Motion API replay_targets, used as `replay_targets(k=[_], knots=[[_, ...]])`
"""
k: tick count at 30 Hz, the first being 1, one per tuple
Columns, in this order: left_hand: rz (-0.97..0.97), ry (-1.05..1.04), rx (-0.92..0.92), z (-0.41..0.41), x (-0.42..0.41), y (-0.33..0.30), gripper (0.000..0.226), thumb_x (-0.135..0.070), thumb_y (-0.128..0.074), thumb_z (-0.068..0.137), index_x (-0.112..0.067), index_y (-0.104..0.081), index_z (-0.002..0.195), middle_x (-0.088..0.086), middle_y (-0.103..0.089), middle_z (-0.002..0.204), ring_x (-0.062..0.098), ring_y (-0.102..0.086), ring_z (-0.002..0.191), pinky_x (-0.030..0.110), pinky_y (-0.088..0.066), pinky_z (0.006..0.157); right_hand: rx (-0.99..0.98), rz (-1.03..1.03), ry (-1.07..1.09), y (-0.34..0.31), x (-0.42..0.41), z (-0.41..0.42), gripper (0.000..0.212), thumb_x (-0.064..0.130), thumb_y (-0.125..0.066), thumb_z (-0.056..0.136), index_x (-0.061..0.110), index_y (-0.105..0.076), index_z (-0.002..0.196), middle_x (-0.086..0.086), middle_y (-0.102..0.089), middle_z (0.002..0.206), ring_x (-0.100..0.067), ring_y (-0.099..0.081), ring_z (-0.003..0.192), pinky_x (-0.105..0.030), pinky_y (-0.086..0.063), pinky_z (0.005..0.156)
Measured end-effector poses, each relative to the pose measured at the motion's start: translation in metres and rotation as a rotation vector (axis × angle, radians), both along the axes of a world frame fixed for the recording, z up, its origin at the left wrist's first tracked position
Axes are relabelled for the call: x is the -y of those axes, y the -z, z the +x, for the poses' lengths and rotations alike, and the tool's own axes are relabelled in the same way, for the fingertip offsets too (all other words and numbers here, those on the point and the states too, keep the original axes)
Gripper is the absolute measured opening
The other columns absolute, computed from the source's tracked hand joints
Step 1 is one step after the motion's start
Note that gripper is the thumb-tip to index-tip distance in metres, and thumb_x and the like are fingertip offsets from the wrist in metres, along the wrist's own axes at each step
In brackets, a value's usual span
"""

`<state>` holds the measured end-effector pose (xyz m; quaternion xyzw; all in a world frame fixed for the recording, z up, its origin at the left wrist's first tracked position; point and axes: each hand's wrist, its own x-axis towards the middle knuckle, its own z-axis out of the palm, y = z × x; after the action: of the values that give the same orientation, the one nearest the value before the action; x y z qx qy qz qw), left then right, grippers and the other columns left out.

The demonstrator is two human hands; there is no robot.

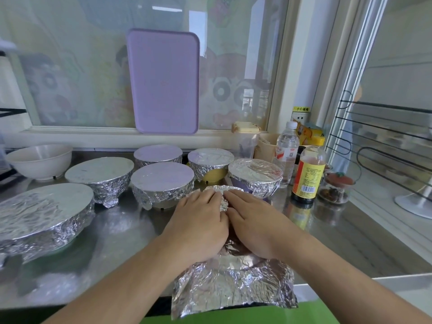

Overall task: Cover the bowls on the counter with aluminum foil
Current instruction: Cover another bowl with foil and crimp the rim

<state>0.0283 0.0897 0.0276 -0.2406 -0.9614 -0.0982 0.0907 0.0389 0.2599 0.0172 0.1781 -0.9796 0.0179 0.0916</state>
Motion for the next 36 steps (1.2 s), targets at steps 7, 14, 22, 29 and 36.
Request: replay_targets(k=[7,14,22,29,36], knots=[[0.001,-0.006,-0.039,-0.005,-0.002,0.001,0.037,-0.035,-0.03,0.108,-0.026,-0.041,0.142,-0.005,-0.047,0.142,0.023,-0.043,0.135,0.042,-0.032,0.113,-0.237,0.014,-0.087,-0.003,0.0,-0.009,0.053,0.035,-0.021,0.103,0.011,-0.057,0.132,-0.007,-0.059,0.136,-0.029,-0.053,0.127,-0.05,-0.047,0.106],[-0.101,0.079,-0.083,-0.001,0.006,0.004,0.019,-0.012,-0.053,0.095,-0.007,-0.065,0.11,0.009,-0.058,0.12,0.035,-0.058,0.115,0.053,-0.053,0.092,-0.058,-0.019,-0.026,-0.001,0.0,-0.006,0.047,0.018,-0.033,0.1,-0.011,-0.067,0.089,-0.028,-0.067,0.115,-0.048,-0.062,0.111,-0.057,-0.058,0.085],[-0.082,-0.02,-0.027,0.023,0.001,0.0,0.084,-0.045,0.003,0.089,-0.007,-0.033,0.155,0.011,-0.033,0.162,0.027,-0.027,0.151,0.041,-0.022,0.126,-0.038,-0.109,0.01,0.004,-0.005,-0.01,0.041,0.018,-0.038,0.101,-0.011,-0.064,0.086,-0.031,-0.067,0.115,-0.052,-0.063,0.112,-0.061,-0.059,0.082],[-0.084,-0.008,-0.058,0.021,0.002,0.004,0.065,-0.044,-0.002,0.092,-0.015,-0.053,0.119,0.009,-0.048,0.139,0.032,-0.041,0.135,0.045,-0.035,0.113,-0.185,-0.089,0.052,0.007,-0.001,0.026,0.038,0.018,-0.035,0.108,-0.002,-0.066,0.098,-0.022,-0.061,0.121,-0.045,-0.052,0.122,-0.056,-0.044,0.105],[0.061,0.043,0.014,0.019,0.011,0.005,0.065,-0.044,-0.012,0.107,-0.008,-0.03,0.158,0.007,-0.023,0.169,0.02,-0.014,0.157,0.036,-0.014,0.129,-0.076,-0.007,0.042,0.004,-0.001,0.031,0.055,0.033,-0.017,0.108,0.002,-0.062,0.111,-0.02,-0.055,0.135,-0.042,-0.044,0.133,-0.052,-0.035,0.115]])
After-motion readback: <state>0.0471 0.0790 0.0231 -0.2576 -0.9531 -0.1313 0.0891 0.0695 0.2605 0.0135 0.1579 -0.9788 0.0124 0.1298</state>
